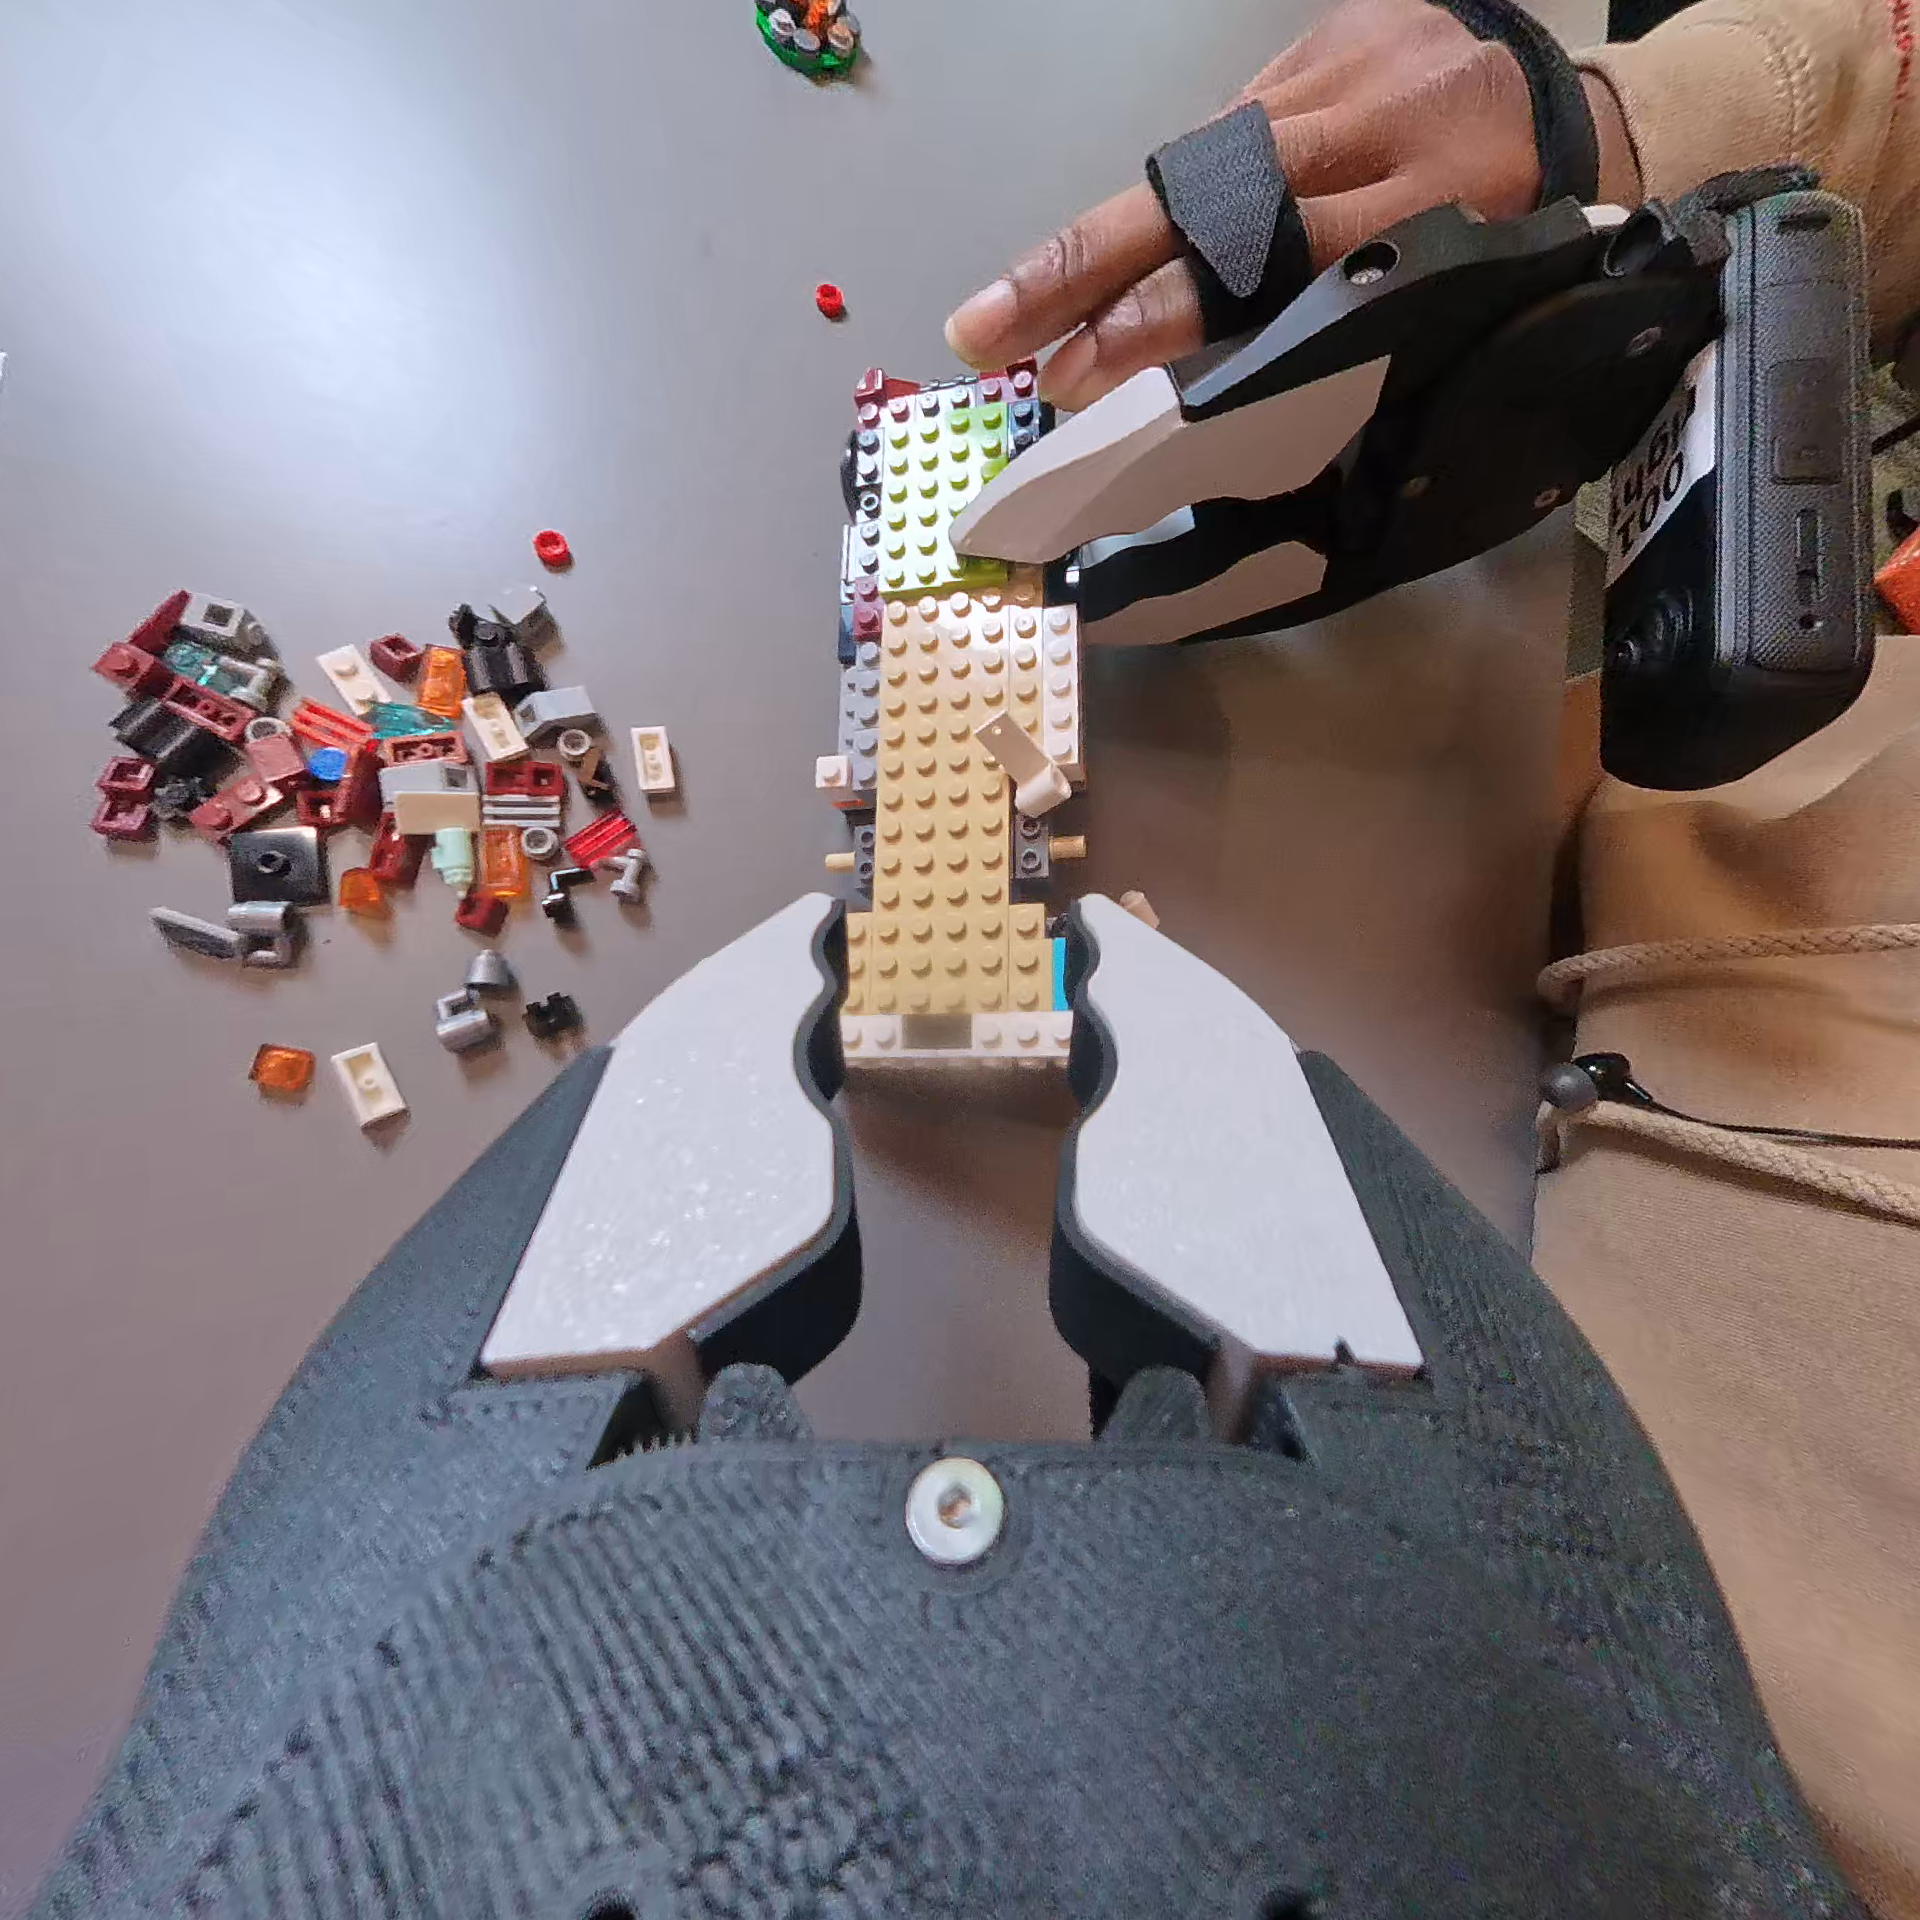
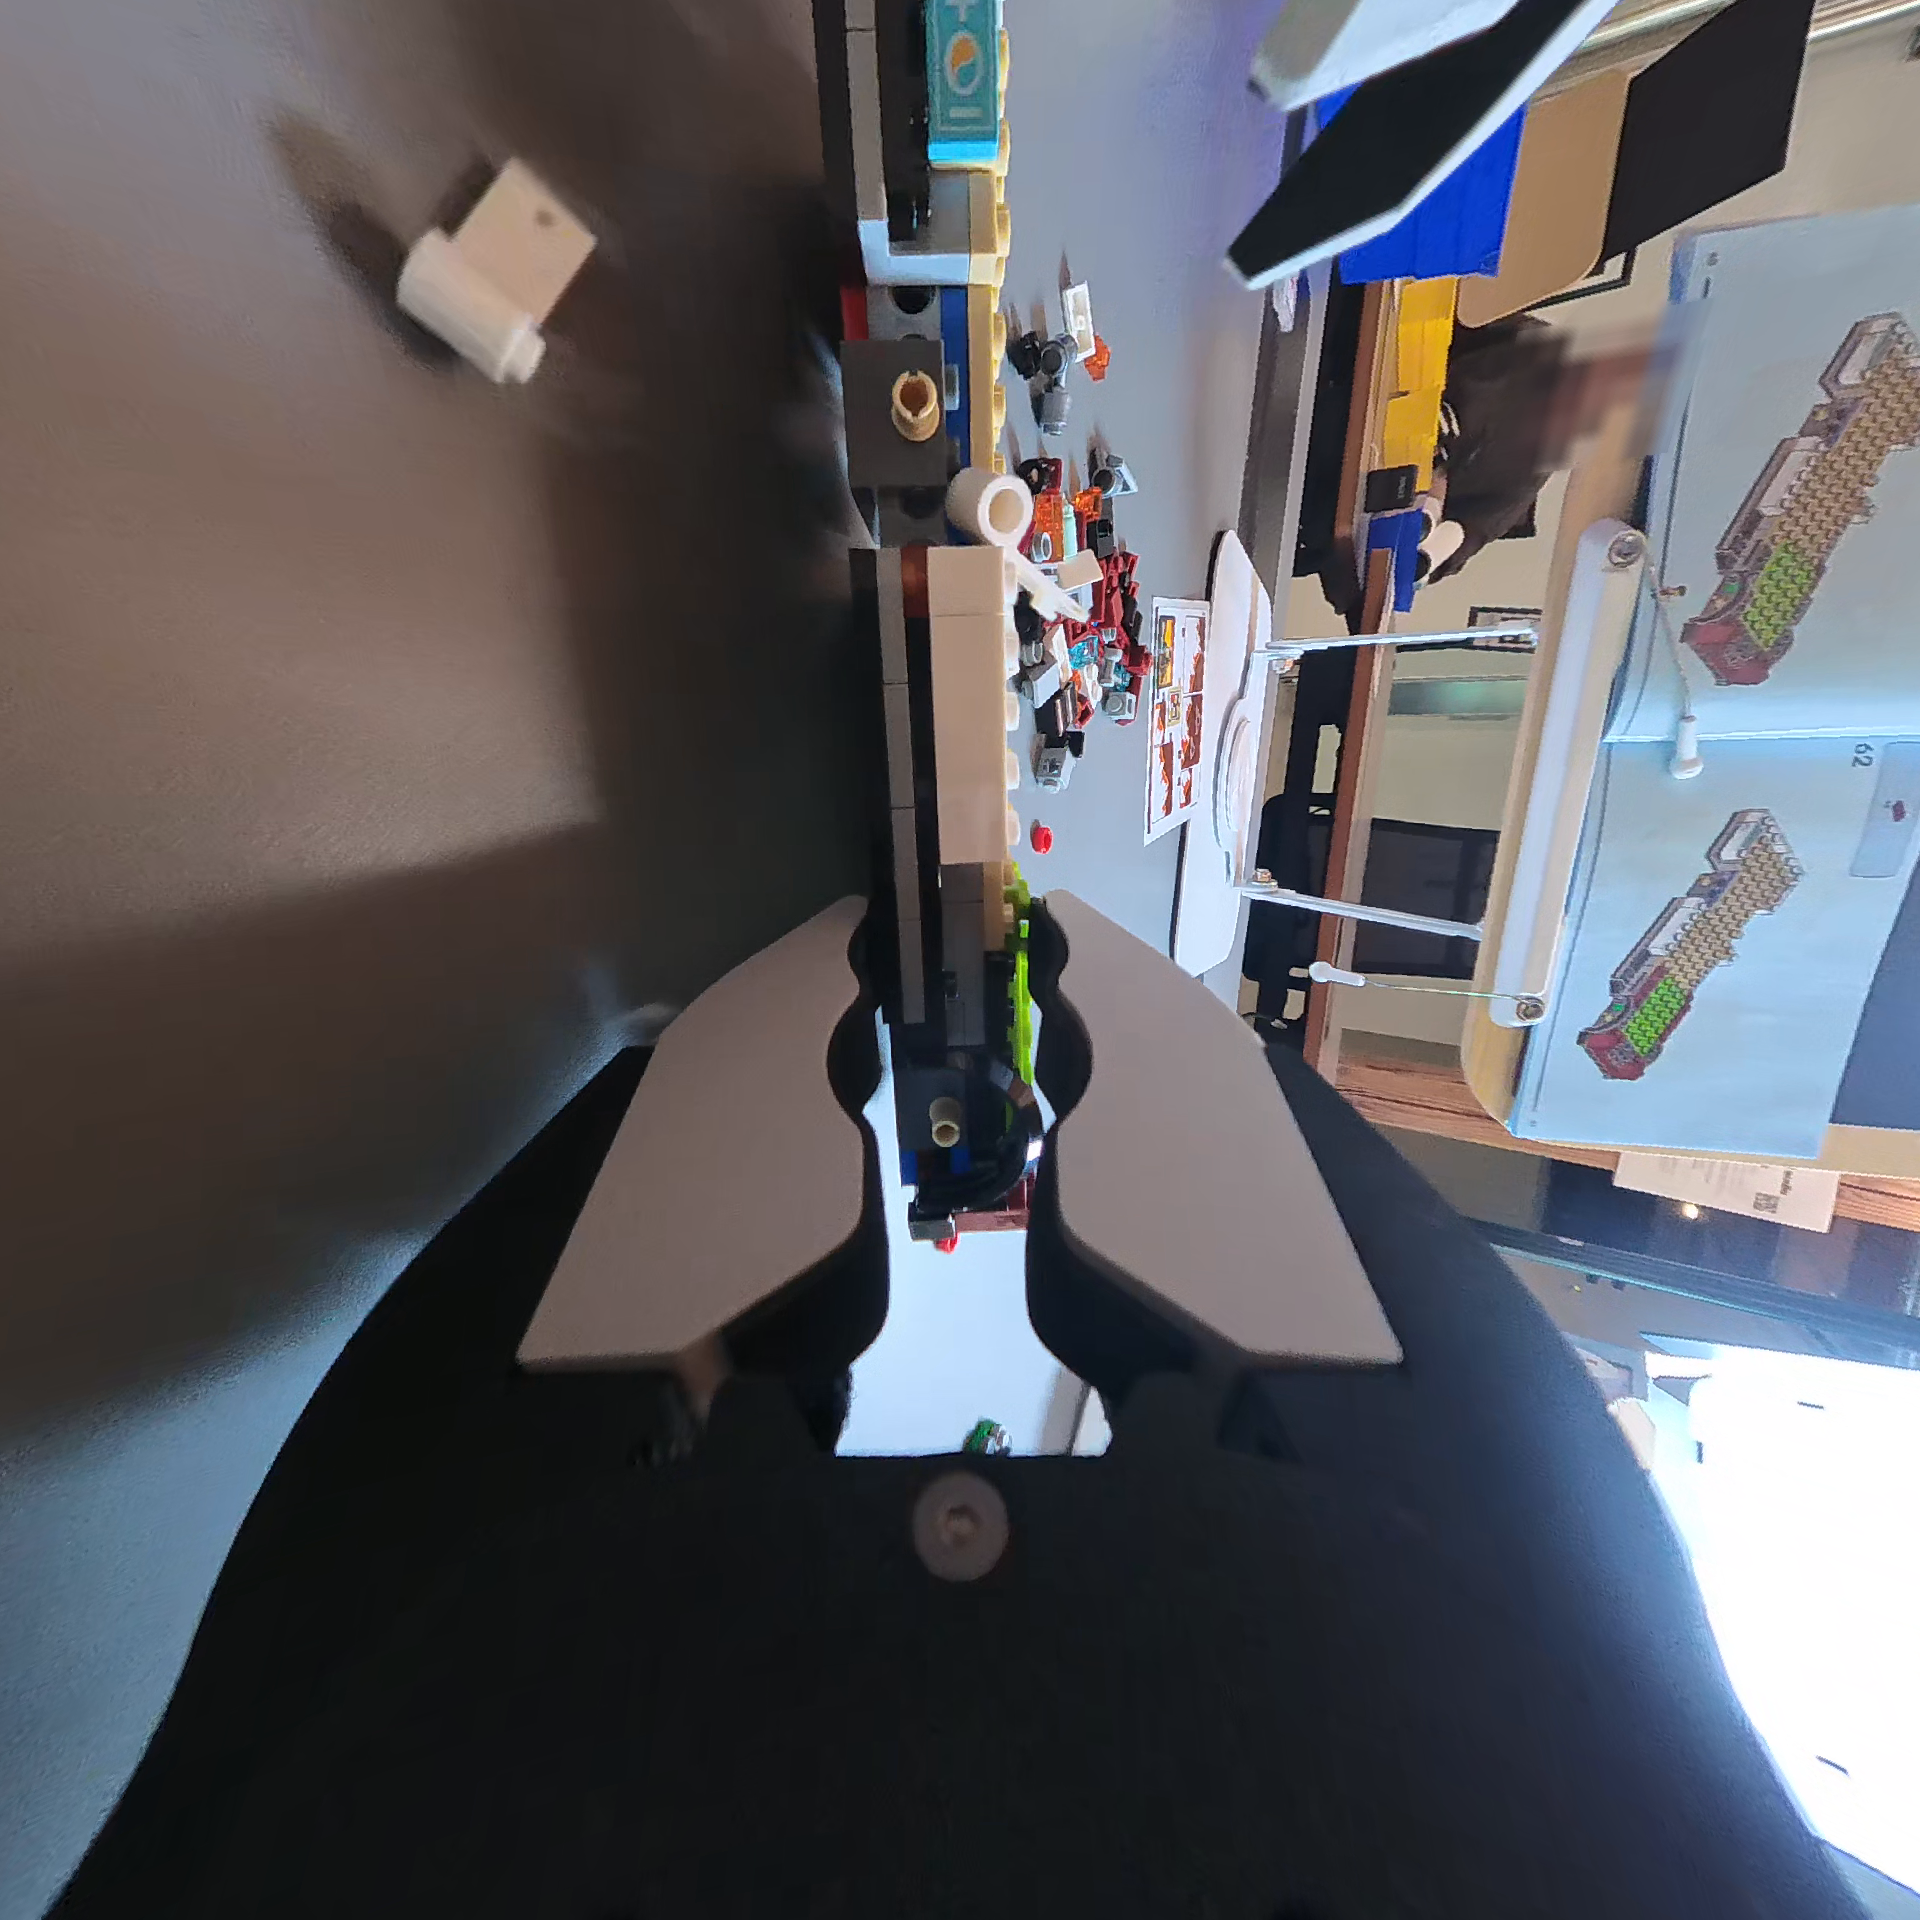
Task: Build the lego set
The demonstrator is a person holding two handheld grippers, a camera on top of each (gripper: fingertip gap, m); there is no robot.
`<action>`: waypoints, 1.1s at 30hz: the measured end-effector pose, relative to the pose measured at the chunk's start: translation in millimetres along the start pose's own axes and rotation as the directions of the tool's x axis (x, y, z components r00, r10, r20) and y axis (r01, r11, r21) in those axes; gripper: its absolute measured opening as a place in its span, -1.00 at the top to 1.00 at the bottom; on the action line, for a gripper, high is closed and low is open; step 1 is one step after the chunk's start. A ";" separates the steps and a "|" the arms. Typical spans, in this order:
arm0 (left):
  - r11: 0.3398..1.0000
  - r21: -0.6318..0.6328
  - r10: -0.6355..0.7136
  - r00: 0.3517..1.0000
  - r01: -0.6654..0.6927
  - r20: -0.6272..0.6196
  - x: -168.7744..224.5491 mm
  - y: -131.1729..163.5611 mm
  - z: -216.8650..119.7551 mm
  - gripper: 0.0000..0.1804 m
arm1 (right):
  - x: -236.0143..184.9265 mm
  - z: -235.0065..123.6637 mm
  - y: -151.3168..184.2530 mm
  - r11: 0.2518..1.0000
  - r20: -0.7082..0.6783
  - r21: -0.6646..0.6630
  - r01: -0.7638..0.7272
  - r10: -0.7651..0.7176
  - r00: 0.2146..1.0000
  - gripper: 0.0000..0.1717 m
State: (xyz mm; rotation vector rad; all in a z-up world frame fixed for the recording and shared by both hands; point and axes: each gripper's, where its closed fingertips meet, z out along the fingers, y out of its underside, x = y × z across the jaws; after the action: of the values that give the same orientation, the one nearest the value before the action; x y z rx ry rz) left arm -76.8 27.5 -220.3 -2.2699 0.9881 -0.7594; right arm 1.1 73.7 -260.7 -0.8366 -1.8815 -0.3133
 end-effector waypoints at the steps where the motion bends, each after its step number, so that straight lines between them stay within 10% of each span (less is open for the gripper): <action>1: 1.000 0.004 0.001 1.000 -0.001 0.009 -1.9 0.3 -2.6 0.54 | -0.3 -0.3 0.3 1.000 -0.006 -0.001 0.004 -0.004 1.000 0.69; 15: 0.983 -0.180 0.019 1.000 -0.018 0.000 10.2 58.6 33.4 0.00 | -7.0 -8.0 4.1 1.000 -0.047 -0.025 -0.002 0.001 0.999 0.65; 33: 0.965 -0.119 0.244 0.968 -0.235 0.060 2.9 51.1 44.3 0.20 | -24.2 -26.5 -11.0 0.964 0.210 0.083 -0.253 0.231 0.950 0.46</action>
State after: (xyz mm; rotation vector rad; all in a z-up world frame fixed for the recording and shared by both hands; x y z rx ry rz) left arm -68.9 6.8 -284.2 -2.1998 1.2694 -0.5245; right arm 18.2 41.1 -268.2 -1.0441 -1.9332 0.0272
